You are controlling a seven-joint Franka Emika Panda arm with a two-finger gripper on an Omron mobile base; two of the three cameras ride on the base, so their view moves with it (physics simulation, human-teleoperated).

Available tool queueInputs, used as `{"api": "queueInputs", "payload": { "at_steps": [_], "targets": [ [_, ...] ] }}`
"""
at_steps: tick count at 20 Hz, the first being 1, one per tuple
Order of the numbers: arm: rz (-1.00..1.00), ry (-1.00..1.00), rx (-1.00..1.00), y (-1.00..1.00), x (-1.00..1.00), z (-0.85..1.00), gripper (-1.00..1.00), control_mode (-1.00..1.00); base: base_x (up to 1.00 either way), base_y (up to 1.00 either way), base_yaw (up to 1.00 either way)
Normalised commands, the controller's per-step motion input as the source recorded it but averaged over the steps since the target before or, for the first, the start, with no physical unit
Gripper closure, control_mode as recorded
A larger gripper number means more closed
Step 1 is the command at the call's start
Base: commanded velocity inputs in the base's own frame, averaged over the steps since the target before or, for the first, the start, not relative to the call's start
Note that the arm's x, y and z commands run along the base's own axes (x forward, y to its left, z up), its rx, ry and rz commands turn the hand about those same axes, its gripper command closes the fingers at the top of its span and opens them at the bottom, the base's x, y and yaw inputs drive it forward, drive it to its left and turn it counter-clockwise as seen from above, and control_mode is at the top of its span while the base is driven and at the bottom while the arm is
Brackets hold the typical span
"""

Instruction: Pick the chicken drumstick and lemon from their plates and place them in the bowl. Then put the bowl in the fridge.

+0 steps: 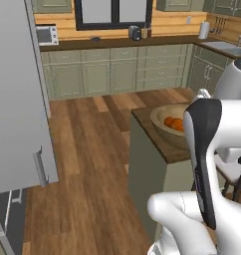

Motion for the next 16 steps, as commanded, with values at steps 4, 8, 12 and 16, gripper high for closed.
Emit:
{"api": "queueInputs", "payload": {
  "at_steps": [4, 8, 12, 16],
  "targets": [
    [0.0, 0.0, 0.0, 0.0, 0.0, 0.0, 1.0, 1.0, 0.43, 0.32, 0.02],
    [0.0, 0.0, 0.0, 0.0, 0.0, 0.0, 1.0, 1.0, 0.71, -0.04, 0.06],
    [0.0, 0.0, 0.0, 0.0, 0.0, 0.0, 1.0, 1.0, 0.56, -0.03, 0.09],
    [0.0, 0.0, 0.0, 0.0, 0.0, 0.0, 1.0, 1.0, 0.57, 0.0, 0.08]
  ]
}}
